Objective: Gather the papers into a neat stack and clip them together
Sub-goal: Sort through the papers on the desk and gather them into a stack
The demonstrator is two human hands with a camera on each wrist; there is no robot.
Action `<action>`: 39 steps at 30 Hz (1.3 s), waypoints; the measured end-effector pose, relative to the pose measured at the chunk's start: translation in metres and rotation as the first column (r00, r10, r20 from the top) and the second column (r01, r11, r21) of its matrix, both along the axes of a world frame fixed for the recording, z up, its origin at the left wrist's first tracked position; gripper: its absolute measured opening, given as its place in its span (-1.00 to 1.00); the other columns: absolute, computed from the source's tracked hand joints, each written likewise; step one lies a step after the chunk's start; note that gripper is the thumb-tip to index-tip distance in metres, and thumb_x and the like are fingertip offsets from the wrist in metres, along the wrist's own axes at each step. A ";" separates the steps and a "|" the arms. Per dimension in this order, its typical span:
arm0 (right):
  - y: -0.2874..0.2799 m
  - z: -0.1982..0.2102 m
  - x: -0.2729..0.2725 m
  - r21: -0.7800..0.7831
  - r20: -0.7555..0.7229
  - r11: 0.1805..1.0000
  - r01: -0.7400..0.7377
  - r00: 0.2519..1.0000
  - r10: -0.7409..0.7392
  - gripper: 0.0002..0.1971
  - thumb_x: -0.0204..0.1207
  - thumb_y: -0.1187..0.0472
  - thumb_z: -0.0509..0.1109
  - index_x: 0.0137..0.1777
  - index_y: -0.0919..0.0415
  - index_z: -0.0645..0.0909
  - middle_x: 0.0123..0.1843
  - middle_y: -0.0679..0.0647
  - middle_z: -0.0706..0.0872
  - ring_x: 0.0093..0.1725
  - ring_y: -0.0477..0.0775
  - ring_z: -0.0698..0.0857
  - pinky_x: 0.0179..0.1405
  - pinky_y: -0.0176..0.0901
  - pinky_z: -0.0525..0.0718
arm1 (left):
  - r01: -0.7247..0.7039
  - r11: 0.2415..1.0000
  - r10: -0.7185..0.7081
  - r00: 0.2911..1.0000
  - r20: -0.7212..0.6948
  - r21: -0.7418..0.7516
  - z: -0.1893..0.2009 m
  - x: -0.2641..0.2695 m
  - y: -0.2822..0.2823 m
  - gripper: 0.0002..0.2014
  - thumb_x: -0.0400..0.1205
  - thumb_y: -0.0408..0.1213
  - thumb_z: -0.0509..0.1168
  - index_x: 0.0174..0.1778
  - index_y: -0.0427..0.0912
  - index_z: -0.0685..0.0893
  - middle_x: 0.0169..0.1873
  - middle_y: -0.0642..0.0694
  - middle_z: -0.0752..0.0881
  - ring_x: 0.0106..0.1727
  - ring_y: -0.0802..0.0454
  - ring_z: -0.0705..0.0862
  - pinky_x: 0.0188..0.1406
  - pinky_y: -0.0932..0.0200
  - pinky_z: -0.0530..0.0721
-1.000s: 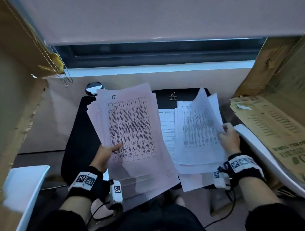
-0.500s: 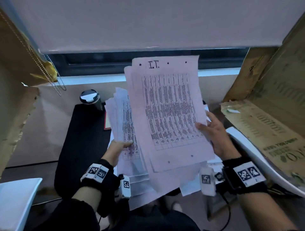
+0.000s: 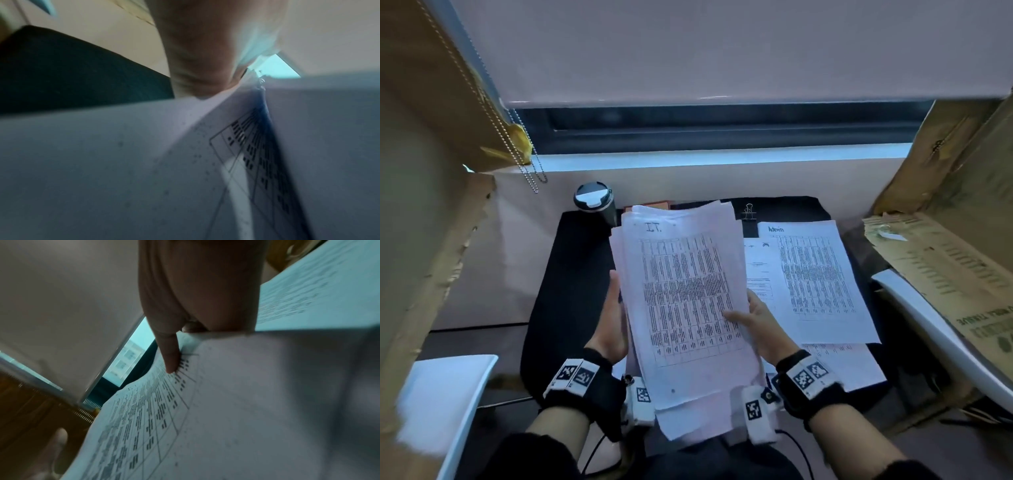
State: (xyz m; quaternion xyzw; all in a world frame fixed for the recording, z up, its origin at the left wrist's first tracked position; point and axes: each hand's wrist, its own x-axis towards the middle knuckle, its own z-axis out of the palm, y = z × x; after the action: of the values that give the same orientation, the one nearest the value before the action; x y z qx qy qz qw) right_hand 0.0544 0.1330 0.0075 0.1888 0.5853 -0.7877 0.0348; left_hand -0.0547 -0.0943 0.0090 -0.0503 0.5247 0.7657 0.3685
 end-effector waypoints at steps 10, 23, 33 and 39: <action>0.004 -0.012 -0.019 0.325 0.218 0.945 -0.044 0.976 -0.029 -0.38 0.45 -0.35 0.18 0.23 0.13 0.62 0.32 0.13 0.66 0.24 0.14 0.63 0.18 0.06 0.57 | -0.239 0.927 0.185 0.962 -0.201 -0.290 -0.002 -0.001 -0.028 -0.62 0.59 -0.39 0.41 0.33 -0.15 0.61 0.13 0.01 0.76 0.25 -0.04 0.63 0.55 -0.14 0.28; 0.062 -0.060 -0.007 0.774 0.506 0.623 -0.117 0.706 -0.495 -0.01 0.22 -0.01 0.66 0.51 0.41 0.21 0.47 0.39 0.43 0.44 0.41 0.42 0.33 0.30 0.47 | -0.385 0.918 0.366 0.914 -0.176 -0.091 -0.008 0.014 -0.088 -0.26 0.27 -0.24 0.60 0.44 -0.11 0.61 0.34 -0.12 0.72 0.42 -0.20 0.61 0.56 -0.30 0.33; 0.042 -0.021 -0.019 0.095 0.164 0.945 0.312 0.932 -0.324 -0.96 0.43 0.39 0.47 -0.15 0.36 0.70 -0.25 0.16 0.79 -0.33 0.09 0.72 -0.36 -0.17 0.65 | -0.392 0.920 0.392 0.920 0.033 0.002 -0.014 0.020 -0.094 -0.66 0.64 -0.37 0.26 0.34 -0.17 0.68 0.20 -0.27 0.78 0.19 -0.32 0.75 0.28 -0.35 0.59; -0.016 -0.024 -0.017 0.130 0.324 0.990 0.046 0.942 -0.086 -0.93 0.44 0.44 0.39 -0.20 0.29 0.66 -0.24 0.18 0.74 -0.34 0.14 0.69 -0.57 -0.25 0.57 | -0.392 0.920 0.390 0.918 0.063 0.011 -0.018 0.017 -0.117 -0.72 0.50 -0.37 0.33 0.08 -0.25 0.83 -0.03 -0.29 0.85 -0.07 -0.21 0.85 -0.20 -0.14 0.84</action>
State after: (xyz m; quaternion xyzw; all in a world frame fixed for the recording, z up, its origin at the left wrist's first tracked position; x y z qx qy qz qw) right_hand 0.0370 0.1167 -0.0169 0.3388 0.6112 -0.7091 0.0939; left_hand -0.0377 -0.2115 -0.0089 -0.1724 0.4839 0.8282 0.2241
